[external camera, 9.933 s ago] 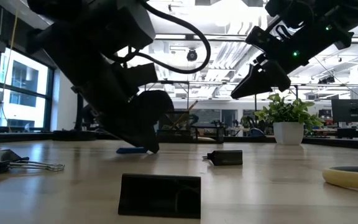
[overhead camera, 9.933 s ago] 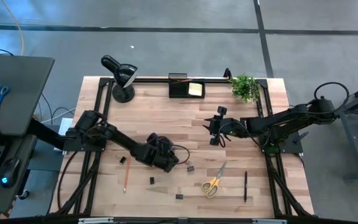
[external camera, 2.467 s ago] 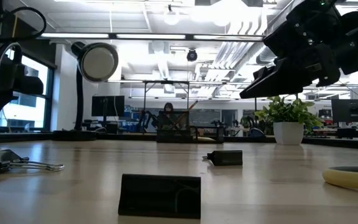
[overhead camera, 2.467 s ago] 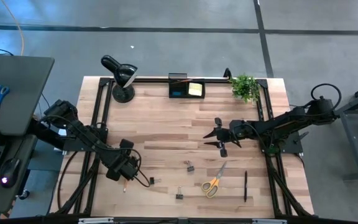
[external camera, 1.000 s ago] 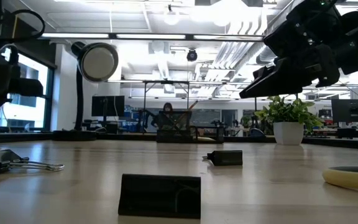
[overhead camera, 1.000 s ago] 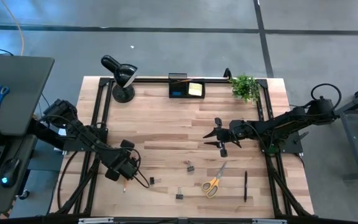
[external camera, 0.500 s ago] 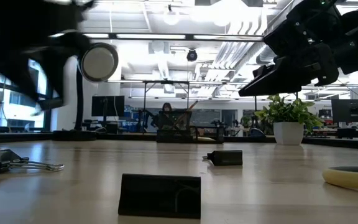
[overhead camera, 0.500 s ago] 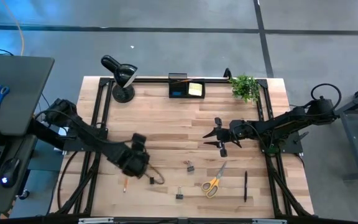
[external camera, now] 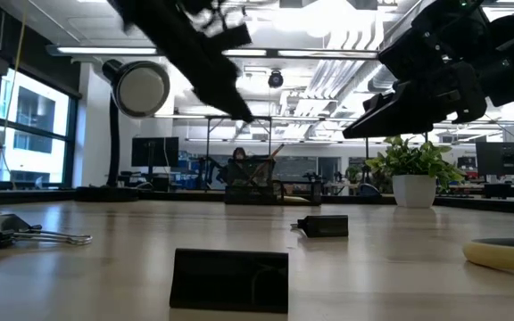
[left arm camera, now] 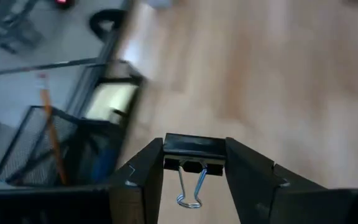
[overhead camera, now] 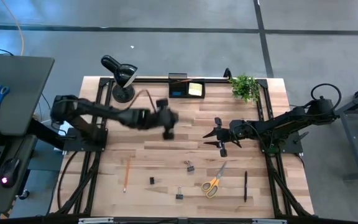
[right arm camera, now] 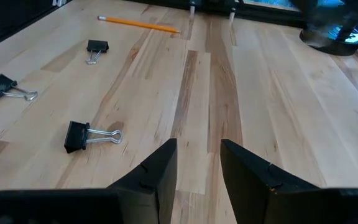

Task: Pick and place office supplies into organizer
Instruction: Put the black binder clip into the black desk organizer

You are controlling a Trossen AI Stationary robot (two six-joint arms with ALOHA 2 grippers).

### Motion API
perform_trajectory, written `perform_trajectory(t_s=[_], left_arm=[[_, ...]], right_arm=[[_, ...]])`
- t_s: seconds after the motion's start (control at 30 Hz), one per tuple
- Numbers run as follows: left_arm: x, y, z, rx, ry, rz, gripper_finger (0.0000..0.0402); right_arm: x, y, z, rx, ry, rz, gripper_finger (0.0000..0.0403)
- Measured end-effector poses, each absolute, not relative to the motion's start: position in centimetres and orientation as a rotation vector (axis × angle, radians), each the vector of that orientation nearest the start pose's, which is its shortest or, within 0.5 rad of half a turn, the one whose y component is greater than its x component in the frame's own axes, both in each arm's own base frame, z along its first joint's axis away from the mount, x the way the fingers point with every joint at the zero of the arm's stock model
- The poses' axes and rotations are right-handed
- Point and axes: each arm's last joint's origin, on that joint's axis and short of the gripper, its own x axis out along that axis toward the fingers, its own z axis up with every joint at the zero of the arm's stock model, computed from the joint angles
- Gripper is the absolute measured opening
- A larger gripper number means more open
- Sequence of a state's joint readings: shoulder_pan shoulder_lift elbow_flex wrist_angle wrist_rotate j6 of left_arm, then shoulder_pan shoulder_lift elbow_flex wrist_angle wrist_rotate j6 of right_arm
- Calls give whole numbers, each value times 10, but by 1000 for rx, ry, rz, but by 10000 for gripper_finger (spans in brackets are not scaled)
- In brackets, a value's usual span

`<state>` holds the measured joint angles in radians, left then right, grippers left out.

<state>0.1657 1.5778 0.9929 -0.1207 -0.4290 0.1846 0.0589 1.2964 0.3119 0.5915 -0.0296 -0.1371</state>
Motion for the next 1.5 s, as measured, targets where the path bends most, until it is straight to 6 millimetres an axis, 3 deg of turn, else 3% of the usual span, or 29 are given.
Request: perform_trajectory(t_s=[0.1, 0.2, 0.4, 0.53, 0.77, 1.37, 1.5], left_arm=[[325, 116, 220, 167, 657, 535, 133], [320, 156, 205, 118, 646, 550, 133], [326, 203, 191, 199, 698, 602, 133], [339, 223, 186, 227, 715, 605, 133], [358, 228, 176, 253, 810, 540, 134], [352, 230, 171, 276, 951, 666, 135], [350, 229, 169, 264, 977, 661, 162]], right_arm=[[223, 14, 150, -143, 388, 115, 116], [223, 14, 149, -143, 394, 110, 116], [223, 8, 148, -144, 407, 73, 116], [222, 3, 147, -135, 419, 49, 116], [221, 0, 145, -125, 446, 36, 116], [221, 0, 145, -106, 449, 39, 116], [221, 1, 145, -105, 448, 44, 116]])
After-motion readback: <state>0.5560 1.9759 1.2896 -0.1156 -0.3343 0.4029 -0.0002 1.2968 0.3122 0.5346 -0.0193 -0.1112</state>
